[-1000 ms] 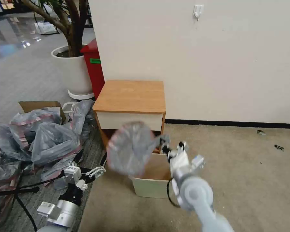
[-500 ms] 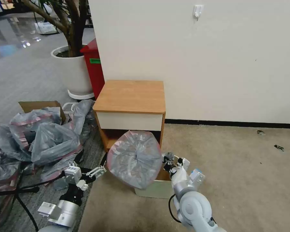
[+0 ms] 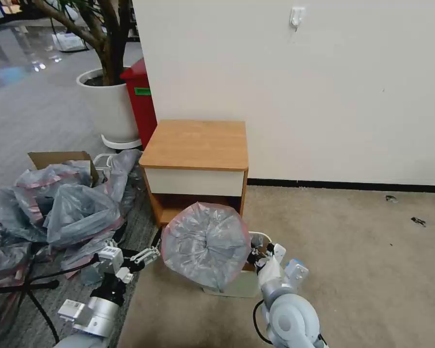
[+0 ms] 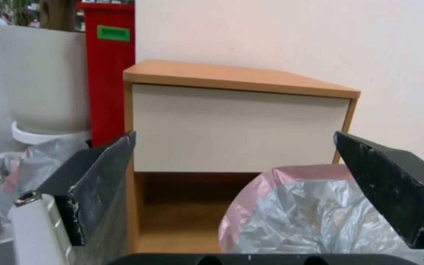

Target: Pick up the garbage bag from the table and place it over the trash can.

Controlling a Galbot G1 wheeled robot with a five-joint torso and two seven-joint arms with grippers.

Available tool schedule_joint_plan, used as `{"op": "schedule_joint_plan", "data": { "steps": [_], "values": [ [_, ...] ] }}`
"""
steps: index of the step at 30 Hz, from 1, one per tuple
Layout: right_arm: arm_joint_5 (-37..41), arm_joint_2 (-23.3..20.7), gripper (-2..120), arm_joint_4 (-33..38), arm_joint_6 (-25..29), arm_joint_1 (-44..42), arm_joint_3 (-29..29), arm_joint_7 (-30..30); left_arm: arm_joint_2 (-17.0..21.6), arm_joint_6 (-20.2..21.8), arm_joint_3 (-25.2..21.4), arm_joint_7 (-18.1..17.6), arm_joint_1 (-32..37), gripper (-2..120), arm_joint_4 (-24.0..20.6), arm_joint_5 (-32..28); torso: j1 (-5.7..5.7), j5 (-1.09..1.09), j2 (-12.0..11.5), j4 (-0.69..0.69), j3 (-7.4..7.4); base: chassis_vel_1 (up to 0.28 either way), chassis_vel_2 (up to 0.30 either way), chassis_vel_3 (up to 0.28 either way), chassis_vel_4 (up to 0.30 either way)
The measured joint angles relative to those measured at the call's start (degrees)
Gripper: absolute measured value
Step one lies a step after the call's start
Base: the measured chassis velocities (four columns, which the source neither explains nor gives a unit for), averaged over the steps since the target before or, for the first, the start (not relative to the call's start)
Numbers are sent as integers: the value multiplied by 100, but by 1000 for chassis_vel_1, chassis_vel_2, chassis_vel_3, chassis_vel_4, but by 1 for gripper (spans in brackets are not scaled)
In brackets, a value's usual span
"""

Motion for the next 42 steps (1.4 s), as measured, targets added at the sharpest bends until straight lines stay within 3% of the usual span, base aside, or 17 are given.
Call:
{"op": "schedule_joint_plan", "data": {
  "steps": [2, 4, 8, 14, 17, 22, 26, 30, 32, 34, 35, 38, 39, 41, 42],
  "values": [
    [-34, 17, 15, 48, -66, -33, -22, 81, 0, 0, 22, 0, -2, 100, -3, 0, 0, 0, 0, 0, 0, 0, 0, 0, 0],
    [-38, 17, 17, 55, -73, -38, -25, 87, 0, 0, 23, 0, -2, 100, -4, 0, 0, 0, 0, 0, 0, 0, 0, 0, 0],
    [-146, 0, 38, 270, -206, -180, -59, 205, 32, 3, 28, 0, -17, 100, -26, 0, 0, 0, 0, 0, 0, 0, 0, 0, 0],
    [-244, -38, 55, 400, -245, -259, -16, 257, 48, 4, 54, 88, -28, 100, -53, -5, 0, 0, 0, 0, 0, 0, 0, 0, 0],
    [-396, -120, 70, 650, -304, -428, 95, 320, 114, 5, 57, 406, 7, 100, -127, -76, 0, 0, 0, 0, 0, 0, 0, 0, 0],
    [-453, -226, 89, 975, -327, -658, 334, 407, 186, -82, 58, 608, -5, 100, -247, 51, 0, 0, 0, 0, 0, 0, 0, 0, 0],
    [-527, -253, 98, 1134, -254, -777, 547, 381, 218, -217, 96, 612, -61, 100, -341, 204, 0, 0, 0, 0, 0, 0, 0, 0, 0],
    [-605, -199, 100, 1280, -138, -834, 777, 310, 308, -77, 247, 194, -144, 100, -608, 339, 0, 0, 0, 0, 0, 0, 0, 0, 0],
    [-640, -131, 100, 1398, -101, -836, 897, 240, 376, 359, 260, 66, -183, 100, -876, 203, 0, 0, 0, 0, 0, 0, 0, 0, 0],
    [-701, -63, 100, 1465, -49, -824, 1006, 163, 504, 962, 230, 36, -243, 100, -1190, -344, 0, 1, 0, 0, 0, 0, 0, 0, 0],
    [-701, -63, 100, 1465, -49, -824, 1006, 163, 504, 962, 230, 36, -243, 100, -1190, -344, 0, 1, 0, 0, 0, 0, 0, 0, 0],
    [-836, 60, 100, 1520, 80, -825, 1131, 58, 843, 1943, 226, -59, -420, 100, -1436, -1409, 0, 0, 0, 0, 0, 0, 0, 0, 0],
    [-836, 60, 100, 1520, 80, -825, 1131, 58, 843, 1943, 226, -59, -420, 100, -1436, -1409, 0, 0, 0, 0, 0, 0, 0, 0, 0],
    [-962, 183, 100, 1563, 180, -870, 1162, -27, 1153, 3042, 225, -349, -647, 100, -1492, -2395, 0, 0, 0, 0, 0, 0, 0, 0, 0],
    [-1023, 235, 100, 1570, 229, -898, 1163, -65, 1219, 3312, 225, -466, -744, 100, -1446, -2630, 0, 0, 0, 0, 0, 0, 0, 0, 0]
  ]
}}
